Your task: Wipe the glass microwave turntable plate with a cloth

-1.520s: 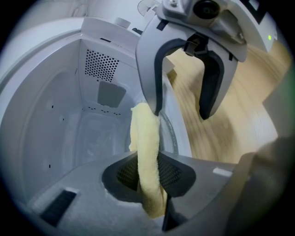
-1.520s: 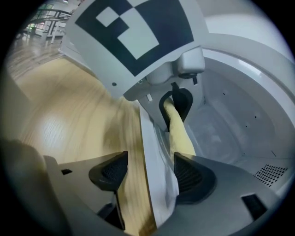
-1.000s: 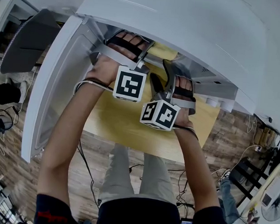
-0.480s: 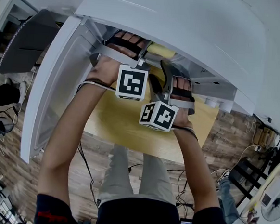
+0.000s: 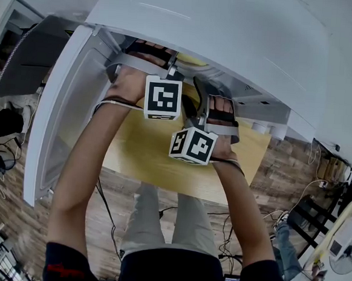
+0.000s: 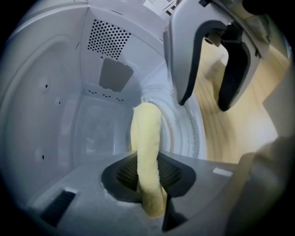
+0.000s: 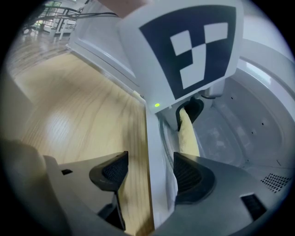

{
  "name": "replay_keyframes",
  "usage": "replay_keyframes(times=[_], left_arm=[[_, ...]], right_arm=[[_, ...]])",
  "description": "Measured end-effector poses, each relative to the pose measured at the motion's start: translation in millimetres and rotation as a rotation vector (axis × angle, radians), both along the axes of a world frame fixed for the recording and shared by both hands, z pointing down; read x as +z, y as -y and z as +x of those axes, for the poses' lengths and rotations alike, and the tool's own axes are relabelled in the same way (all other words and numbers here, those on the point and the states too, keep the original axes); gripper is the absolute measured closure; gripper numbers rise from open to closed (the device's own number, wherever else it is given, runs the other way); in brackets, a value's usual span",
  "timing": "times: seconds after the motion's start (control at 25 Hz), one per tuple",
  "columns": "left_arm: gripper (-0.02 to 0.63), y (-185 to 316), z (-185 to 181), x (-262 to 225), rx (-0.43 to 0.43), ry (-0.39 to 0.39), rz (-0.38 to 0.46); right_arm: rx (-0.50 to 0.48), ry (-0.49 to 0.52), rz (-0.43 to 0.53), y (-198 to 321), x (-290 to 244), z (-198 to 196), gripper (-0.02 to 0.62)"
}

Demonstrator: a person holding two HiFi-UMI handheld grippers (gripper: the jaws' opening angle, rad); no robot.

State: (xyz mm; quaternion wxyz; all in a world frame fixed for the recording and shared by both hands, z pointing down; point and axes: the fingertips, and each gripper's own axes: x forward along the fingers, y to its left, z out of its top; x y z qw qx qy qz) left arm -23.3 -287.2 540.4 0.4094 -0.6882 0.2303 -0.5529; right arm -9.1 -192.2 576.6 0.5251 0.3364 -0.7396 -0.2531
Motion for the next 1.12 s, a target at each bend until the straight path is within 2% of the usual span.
replay_keyframes(times=[0.32,0.72,1.12], left_arm=[[0.531,5,-8,2,-0.024,0.054,-0.001],[0.531,3,1,5,0.036,0.130,-0.005],[0.531,2,16,3,0.080,0.125,-0.008]], right_arm=[[0.003,0.003,0.006,0,0,1,0.319],[-0.002,-0.002,0.010,0,1,1,0.319],[-0.001,0.006,0.018,1,0,-2,0.319]])
